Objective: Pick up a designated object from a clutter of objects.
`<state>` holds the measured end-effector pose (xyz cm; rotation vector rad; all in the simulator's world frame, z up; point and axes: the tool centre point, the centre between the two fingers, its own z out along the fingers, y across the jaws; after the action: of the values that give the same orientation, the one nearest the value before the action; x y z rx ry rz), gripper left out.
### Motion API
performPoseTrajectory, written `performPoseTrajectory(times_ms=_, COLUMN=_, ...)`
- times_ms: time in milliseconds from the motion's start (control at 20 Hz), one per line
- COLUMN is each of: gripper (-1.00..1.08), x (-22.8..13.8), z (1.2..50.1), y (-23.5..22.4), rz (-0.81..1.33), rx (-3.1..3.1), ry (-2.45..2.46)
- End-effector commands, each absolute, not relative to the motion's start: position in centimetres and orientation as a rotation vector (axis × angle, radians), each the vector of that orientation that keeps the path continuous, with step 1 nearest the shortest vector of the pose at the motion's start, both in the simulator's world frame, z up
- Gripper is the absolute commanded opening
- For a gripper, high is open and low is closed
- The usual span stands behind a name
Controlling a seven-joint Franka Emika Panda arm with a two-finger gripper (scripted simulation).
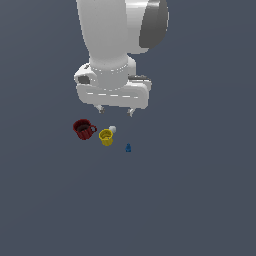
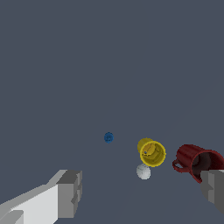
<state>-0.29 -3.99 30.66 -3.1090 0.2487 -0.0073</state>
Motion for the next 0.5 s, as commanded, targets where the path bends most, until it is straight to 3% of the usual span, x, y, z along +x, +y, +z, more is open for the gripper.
performPoseTrajectory(times_ms=0, gripper=1.0, x=-0.2, z=29.5, y=-3.8, rz=-0.005, rx=-3.107, ry=0.287)
performPoseTrajectory(times_ms=450, gripper=1.0, x=-0.1, z=22.5, y=-2.5, rz=-0.002, rx=-3.085, ry=0.521)
